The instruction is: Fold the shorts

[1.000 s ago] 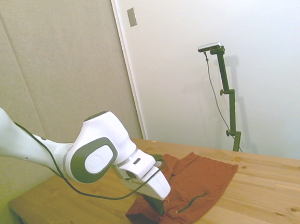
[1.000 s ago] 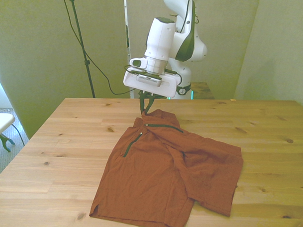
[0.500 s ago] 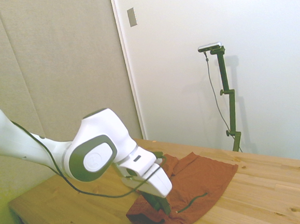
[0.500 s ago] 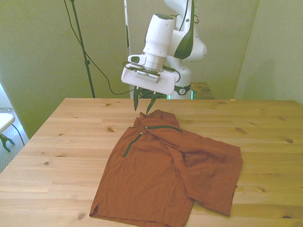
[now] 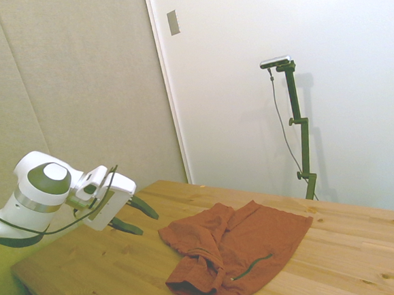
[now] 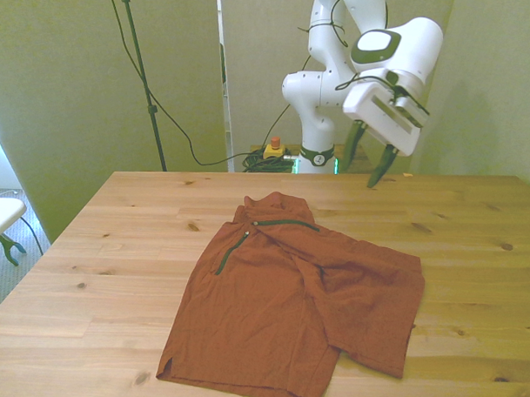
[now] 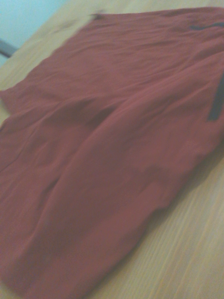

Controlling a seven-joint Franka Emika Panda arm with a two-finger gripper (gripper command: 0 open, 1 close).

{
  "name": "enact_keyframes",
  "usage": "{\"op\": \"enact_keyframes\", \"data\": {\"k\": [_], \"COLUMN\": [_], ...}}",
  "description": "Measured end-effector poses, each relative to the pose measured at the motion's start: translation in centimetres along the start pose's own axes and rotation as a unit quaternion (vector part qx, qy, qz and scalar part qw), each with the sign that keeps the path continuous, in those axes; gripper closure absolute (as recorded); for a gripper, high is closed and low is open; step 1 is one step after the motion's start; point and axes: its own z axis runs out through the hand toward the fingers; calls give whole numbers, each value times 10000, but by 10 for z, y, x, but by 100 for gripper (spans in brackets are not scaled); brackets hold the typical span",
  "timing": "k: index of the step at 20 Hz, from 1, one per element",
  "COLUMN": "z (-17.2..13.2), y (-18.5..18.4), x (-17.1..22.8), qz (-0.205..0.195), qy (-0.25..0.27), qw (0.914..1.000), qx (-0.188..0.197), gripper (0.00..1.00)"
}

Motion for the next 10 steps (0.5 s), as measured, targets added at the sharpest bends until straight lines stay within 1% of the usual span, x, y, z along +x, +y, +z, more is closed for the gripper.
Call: {"op": "enact_keyframes", "data": {"k": [3,6,10], "z": [3,19,51], "y": [-33,-53,-58], "x": [-16,-17,-7], "qz": [-474,-697,-896], "qy": [131,-16,-106], "qw": [9984,9965,9948], "qx": [269,468,466], "gripper": [0,0,0]}}
